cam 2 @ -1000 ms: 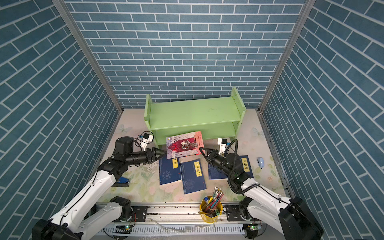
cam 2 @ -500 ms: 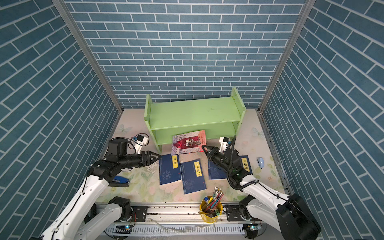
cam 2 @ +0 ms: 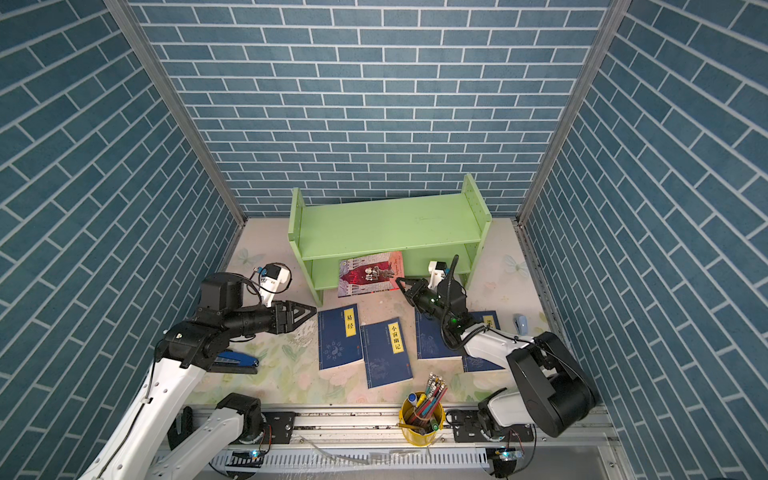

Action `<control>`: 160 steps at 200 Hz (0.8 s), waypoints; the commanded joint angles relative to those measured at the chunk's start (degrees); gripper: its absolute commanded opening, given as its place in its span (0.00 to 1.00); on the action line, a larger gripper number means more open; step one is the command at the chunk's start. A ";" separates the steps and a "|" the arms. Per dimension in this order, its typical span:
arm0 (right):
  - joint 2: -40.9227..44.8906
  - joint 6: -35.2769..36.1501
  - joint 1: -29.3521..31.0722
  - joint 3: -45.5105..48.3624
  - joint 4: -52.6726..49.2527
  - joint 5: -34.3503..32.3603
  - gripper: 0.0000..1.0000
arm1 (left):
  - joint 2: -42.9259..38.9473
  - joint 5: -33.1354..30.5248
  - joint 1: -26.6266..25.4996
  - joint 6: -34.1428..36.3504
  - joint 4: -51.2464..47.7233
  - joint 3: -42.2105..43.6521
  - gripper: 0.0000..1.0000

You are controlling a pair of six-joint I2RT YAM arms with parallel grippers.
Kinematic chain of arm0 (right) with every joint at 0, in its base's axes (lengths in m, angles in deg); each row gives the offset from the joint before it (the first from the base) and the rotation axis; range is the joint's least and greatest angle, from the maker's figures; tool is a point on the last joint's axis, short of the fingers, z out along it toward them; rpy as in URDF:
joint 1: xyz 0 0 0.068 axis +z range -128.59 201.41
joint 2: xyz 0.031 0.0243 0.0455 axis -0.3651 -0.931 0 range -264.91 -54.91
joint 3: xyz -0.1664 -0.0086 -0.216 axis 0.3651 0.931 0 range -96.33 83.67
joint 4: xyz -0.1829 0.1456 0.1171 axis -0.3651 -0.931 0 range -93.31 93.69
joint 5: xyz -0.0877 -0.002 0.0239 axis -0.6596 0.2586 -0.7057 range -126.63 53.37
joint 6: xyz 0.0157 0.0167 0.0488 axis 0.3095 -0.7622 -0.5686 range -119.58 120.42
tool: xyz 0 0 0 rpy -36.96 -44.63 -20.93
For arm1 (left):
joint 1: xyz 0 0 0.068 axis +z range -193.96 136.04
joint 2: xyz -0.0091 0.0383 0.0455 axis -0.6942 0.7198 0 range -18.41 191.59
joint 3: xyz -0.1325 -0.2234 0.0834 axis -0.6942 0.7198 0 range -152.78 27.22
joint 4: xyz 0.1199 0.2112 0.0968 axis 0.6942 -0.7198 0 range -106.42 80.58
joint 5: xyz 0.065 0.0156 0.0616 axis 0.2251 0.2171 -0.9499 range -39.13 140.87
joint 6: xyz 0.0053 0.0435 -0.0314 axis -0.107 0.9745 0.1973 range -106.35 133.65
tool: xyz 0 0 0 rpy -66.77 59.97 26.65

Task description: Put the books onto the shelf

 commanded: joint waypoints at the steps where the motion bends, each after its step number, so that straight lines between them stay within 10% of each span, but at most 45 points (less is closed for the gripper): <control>1: -3.55 -2.46 -0.19 -3.73 7.40 4.13 0.00 | 0.33 0.45 0.34 0.12 0.62 -0.98 0.60; 160: -16.98 -6.27 2.79 -13.16 10.55 4.82 0.00 | 2.77 1.40 0.34 -2.69 6.62 0.73 0.60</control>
